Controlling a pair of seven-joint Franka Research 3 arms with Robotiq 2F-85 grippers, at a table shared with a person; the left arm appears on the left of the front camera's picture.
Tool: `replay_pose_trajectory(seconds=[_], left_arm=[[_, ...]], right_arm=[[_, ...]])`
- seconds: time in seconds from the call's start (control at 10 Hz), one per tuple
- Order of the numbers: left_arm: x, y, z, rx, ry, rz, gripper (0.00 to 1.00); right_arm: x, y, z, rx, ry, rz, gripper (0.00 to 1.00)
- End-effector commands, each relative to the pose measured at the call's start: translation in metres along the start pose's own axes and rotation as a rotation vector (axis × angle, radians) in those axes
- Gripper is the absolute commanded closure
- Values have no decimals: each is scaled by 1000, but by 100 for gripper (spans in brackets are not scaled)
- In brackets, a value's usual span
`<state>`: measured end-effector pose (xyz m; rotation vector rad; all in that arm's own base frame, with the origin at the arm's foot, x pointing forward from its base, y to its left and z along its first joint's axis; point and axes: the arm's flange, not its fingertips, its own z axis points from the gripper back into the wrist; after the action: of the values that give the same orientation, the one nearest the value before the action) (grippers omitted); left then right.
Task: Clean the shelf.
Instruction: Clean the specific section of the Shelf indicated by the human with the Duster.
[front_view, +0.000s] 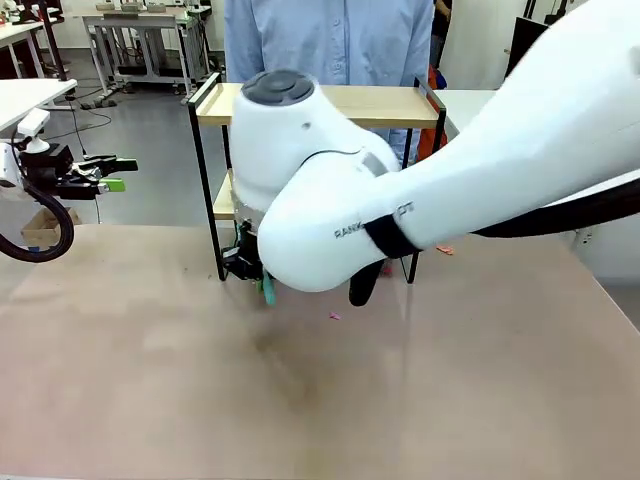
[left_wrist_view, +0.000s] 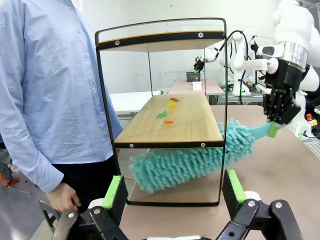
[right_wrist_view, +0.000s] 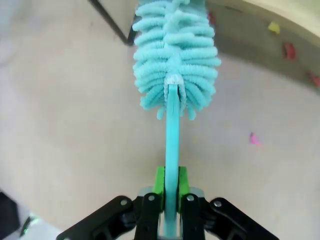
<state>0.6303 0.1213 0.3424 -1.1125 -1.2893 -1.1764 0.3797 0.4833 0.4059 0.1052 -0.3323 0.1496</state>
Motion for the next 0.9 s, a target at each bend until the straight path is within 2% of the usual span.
replay_pose_trajectory(seconds=[0.0, 0.2, 0.6, 0.7, 0.8], left_arm=[[4, 0, 0, 2, 4, -5, 0], [4, 0, 0, 2, 4, -5, 0], [4, 0, 0, 2, 4, -5, 0], [4, 0, 0, 2, 4, -5, 0], [4, 0, 0, 2, 4, -5, 0]], right_arm=[[16, 37, -23, -19, -90, -27, 87], [26, 42, -43, -21, -66, -41, 87], [19, 31, -73, -34, 56, -95, 87], [19, 32, -69, -9, 96, -81, 87], [19, 32, -75, -22, 28, -66, 87]])
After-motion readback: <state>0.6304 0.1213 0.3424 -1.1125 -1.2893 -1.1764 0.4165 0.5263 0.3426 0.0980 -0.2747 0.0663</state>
